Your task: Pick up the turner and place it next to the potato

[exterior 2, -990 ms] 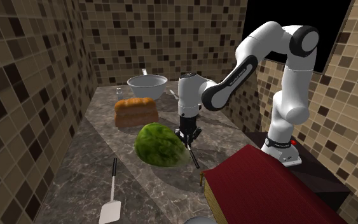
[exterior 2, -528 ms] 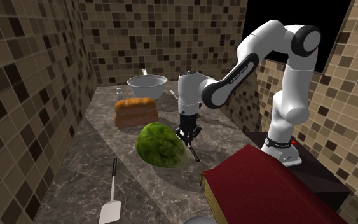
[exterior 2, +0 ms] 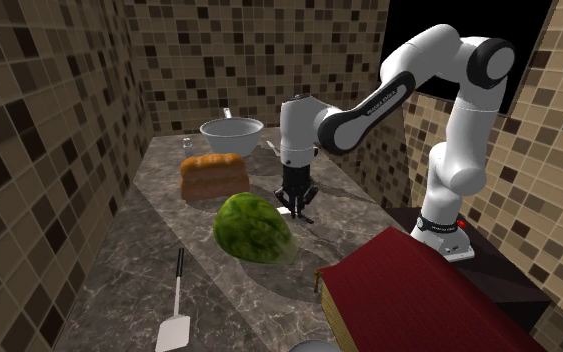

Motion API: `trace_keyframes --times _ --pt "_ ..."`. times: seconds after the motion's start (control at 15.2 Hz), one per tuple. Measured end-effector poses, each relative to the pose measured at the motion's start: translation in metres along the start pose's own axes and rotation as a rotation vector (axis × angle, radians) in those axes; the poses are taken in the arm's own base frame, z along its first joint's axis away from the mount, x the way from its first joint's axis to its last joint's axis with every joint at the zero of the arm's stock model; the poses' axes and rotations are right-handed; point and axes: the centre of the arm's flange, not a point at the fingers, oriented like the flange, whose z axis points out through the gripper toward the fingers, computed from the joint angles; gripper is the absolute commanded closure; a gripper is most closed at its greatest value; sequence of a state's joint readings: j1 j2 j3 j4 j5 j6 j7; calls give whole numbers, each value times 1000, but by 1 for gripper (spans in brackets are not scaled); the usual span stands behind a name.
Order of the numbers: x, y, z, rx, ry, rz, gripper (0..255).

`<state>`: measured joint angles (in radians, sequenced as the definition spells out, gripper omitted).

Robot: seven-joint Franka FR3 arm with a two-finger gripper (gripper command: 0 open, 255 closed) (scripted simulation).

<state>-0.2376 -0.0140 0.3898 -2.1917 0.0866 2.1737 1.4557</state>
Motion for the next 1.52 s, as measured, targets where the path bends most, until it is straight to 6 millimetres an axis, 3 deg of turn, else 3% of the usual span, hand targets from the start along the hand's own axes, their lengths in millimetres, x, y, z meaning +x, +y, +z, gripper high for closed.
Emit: trace_keyframes --times 1.06,1.19,1.52 --pt "-6 -1 -82 0 0 0 255" --pt "7 4 -86 -1 0 1 255" --pt "63 36 -92 0 0 2 255"
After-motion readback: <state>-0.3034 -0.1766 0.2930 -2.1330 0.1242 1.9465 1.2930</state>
